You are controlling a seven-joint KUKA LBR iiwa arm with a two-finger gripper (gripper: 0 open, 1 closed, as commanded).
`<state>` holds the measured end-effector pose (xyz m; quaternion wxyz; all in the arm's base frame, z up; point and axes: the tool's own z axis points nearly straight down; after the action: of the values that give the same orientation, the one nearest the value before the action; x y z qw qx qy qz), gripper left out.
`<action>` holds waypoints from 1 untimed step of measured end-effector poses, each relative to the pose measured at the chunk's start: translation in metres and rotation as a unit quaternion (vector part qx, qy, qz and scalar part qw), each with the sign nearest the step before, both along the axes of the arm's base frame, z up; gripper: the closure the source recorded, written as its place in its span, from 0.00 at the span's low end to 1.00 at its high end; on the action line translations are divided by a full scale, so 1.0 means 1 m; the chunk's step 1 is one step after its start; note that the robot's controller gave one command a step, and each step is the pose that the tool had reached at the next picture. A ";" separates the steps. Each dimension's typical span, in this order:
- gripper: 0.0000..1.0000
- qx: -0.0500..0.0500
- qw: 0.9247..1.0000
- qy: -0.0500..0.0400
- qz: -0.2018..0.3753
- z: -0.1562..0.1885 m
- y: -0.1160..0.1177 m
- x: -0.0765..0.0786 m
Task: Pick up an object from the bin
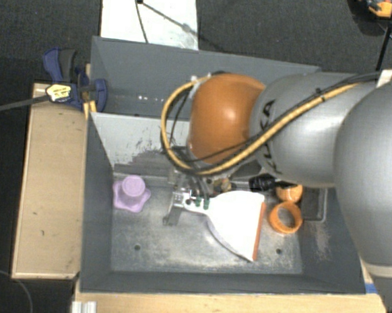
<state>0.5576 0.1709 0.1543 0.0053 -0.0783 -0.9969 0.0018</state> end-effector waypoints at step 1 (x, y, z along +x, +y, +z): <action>0.00 0.004 1.000 -0.014 0.011 0.015 -0.017 -0.038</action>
Offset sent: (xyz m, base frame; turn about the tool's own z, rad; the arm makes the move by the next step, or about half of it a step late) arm 0.0283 -0.0592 0.1252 -0.0580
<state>0.5198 0.1544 0.1693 -0.0084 -0.0677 -0.9977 -0.0028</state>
